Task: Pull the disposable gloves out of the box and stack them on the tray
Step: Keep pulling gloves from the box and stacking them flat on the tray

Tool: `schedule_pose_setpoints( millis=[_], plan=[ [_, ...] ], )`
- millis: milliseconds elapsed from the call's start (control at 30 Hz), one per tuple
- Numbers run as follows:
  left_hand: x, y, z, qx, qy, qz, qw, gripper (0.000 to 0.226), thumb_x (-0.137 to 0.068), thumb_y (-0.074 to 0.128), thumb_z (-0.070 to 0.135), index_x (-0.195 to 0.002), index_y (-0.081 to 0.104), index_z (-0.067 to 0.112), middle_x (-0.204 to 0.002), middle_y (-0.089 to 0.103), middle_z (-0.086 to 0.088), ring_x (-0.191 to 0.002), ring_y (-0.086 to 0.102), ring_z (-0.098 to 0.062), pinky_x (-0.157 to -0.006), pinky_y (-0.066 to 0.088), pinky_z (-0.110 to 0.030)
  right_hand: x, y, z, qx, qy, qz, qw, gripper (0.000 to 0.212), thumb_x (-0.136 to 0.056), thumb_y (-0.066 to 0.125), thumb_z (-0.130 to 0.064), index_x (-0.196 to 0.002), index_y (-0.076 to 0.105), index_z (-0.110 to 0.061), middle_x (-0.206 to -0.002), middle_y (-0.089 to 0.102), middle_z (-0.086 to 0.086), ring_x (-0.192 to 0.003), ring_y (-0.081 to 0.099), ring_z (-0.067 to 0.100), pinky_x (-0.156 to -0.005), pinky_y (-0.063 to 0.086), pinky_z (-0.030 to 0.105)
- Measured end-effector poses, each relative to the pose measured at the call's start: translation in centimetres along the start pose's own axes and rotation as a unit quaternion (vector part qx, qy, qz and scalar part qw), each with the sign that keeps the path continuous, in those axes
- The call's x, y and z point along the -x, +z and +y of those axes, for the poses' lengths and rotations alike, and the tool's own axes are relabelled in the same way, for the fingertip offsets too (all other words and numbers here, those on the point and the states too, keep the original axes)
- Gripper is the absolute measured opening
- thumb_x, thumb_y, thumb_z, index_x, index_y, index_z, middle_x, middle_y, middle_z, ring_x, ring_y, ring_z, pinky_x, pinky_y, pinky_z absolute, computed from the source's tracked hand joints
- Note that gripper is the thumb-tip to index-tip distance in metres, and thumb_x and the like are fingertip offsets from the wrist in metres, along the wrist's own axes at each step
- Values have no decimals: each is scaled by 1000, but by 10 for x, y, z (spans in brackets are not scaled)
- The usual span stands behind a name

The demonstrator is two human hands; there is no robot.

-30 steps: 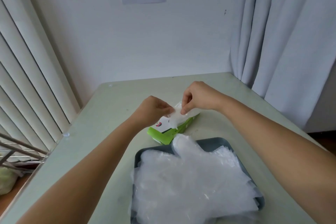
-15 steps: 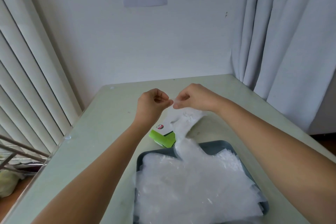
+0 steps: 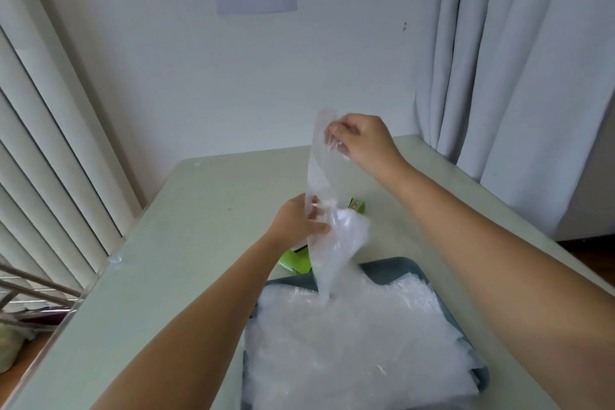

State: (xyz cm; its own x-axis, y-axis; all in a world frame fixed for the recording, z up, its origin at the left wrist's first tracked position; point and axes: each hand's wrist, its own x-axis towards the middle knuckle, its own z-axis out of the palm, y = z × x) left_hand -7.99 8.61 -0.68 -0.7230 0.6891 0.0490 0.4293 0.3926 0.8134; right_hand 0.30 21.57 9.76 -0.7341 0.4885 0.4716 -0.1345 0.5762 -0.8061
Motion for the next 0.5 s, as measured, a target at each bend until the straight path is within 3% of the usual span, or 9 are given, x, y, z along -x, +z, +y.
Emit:
schedule_pose_setpoints(
  millis=[133,267,333,400,467,500],
  plan=[
    [-3,6,-11,22,-23,0,999,49,-76,77,5,-121,58,10,-97,64,3,-94,60,-15,-85,48,-24,-2,-23,-30,-100,-31,63,993,27,-94,48,-8,-71,60,-10,-74,69,3,-64,62,15,-58,44,19],
    [0,-12,6,99,-34,71,992,41,-81,54,-10,-119,60,5,-93,63,2,-77,54,-15,-55,42,-12,9,-39,-61,-94,-29,75,992,25,-90,48,-8,-67,58,-11,-73,72,6,-60,64,21,-66,55,37],
    [9,-28,19,208,-21,120,970,35,-84,49,-7,-110,65,10,-102,65,-2,-77,54,-16,-66,43,-11,18,-45,-73,-78,-23,71,994,25,-90,49,-10,-67,59,-11,-70,72,2,-62,66,24,-71,57,44],
    [23,-47,34,398,7,102,912,21,-89,52,13,-107,63,12,-124,62,-9,-102,58,-22,-92,45,-26,29,-51,-84,-65,-8,55,996,22,-91,50,-11,-73,62,-8,-64,70,-4,-66,66,22,-73,57,44],
    [38,-62,46,527,23,6,849,49,-96,42,46,-127,56,10,-136,56,-13,-120,55,-29,-104,39,-41,40,-55,-92,-112,26,27,993,19,-92,49,-10,-81,63,-3,-62,70,-1,-67,64,24,-70,58,41],
    [47,-67,52,547,34,-51,835,68,-93,34,63,-133,54,11,-138,55,-13,-125,53,-30,-106,37,-44,48,-57,-96,-147,47,13,988,19,-94,49,-9,-81,61,-3,-63,69,3,-65,63,25,-64,57,36]
  ],
)
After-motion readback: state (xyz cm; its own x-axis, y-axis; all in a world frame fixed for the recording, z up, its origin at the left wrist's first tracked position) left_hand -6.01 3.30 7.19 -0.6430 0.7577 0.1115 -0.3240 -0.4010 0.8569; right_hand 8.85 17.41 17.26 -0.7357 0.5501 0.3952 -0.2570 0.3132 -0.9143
